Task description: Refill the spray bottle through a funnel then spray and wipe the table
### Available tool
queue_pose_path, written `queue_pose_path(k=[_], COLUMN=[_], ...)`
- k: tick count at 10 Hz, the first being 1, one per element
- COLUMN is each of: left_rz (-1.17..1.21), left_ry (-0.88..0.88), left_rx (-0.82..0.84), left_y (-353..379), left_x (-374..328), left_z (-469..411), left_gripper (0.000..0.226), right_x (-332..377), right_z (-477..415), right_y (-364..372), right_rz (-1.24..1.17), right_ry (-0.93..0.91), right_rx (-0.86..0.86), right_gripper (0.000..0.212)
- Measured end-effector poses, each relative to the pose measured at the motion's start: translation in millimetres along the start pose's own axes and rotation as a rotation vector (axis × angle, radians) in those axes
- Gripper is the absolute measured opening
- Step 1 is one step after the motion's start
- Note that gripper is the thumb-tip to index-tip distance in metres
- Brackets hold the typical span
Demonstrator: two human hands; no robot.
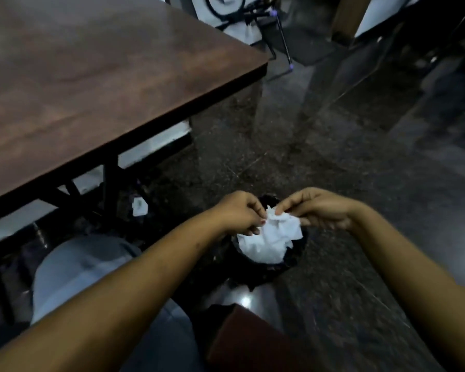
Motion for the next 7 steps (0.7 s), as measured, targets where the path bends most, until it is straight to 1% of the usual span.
queue_pose_path(k=[1, 2, 3, 4, 5, 6, 7], left_rz=[-0.041, -0.037, -0.057, -0.084, -0.107, -0.132, -0.131], left_ry=[-0.098, -0.142, -0.145, -0.131, -0.11, -0.112, -0.127], left_rx=[0.003, -0.017, -0.006, -0.011, -0.009, 0.003, -0.019], left_y=[1.4, -0.4, 3.3, 5.2, 6.8, 9.8, 8.7], left_x=[32.8, 48.5, 49.8, 46.3, 45.3, 49.7, 55.9], left_z=[-21.6, -34.9, -46.2, -55.0, -59.1, -56.8, -56.7], left_gripper=[0.012, 0.005, 0.004, 0.009, 0.008, 0.007, 0.009], right_x=[-51.9, -89.9, -107.1, -122.7, -141.1, -143.1, -142.3], right_z=[-48.1, -79.7, -95.8, -118.8, -140.4, -135.7, -135.7], right_y=[-36.8, -61.8, -66.6, -69.8, -78.7, -73.6, -70.5], right_rz=[-0.003, 0.035, -0.012, -0.104, -0.2, -0.148, -0.091], right_ry=[0.044, 0.071, 0.088, 0.103, 0.112, 0.126, 0.132], right_rx=[-0.205, -0.375, -0.457, -0.505, -0.549, -0.566, -0.574], right_gripper=[0.043, 0.037, 0.027, 0.012, 0.023, 0.032, 0.034])
Point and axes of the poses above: each hand's wrist, its own z-axis away from the middle knuckle, its own y-axis out of the palm, x = y × z, the point moved 10 cm from there along -z, towards the middle knuckle, and after that the axes turned 11 degrees about -z, right-handed, at the moved point
